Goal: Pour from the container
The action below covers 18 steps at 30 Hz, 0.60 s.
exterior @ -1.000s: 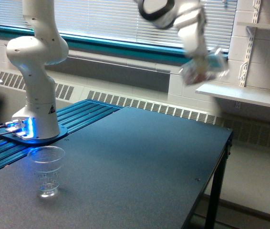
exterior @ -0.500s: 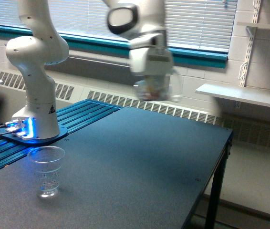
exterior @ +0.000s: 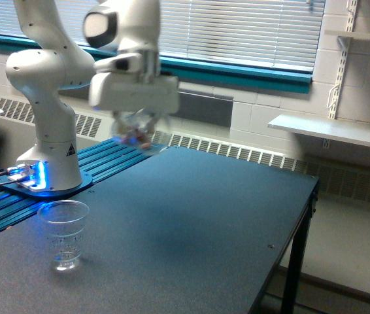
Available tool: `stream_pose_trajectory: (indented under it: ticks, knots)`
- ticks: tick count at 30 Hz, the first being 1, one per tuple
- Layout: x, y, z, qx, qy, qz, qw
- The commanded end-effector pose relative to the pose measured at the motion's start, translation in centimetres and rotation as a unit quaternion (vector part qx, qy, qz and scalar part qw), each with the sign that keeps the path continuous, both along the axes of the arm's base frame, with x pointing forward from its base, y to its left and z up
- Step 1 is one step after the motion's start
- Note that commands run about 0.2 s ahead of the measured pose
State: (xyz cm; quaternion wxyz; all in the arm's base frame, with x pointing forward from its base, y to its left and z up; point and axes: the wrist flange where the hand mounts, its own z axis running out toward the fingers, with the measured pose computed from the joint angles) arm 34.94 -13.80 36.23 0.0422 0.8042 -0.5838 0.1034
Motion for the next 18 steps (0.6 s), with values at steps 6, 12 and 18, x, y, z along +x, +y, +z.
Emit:
stream_pose_trajectory:
  ticks: [6, 12, 18]
  knots:
    - [-5.1, -2.1, -1.8, 0.016, 0.020, -0.118, 0.9926]
    - [-7.7, -3.1, -2.2, 0.027, 0.033, -0.175, 0.9838]
    - [-9.9, -3.7, -2.9, 0.038, 0.045, -0.207, 0.9767]
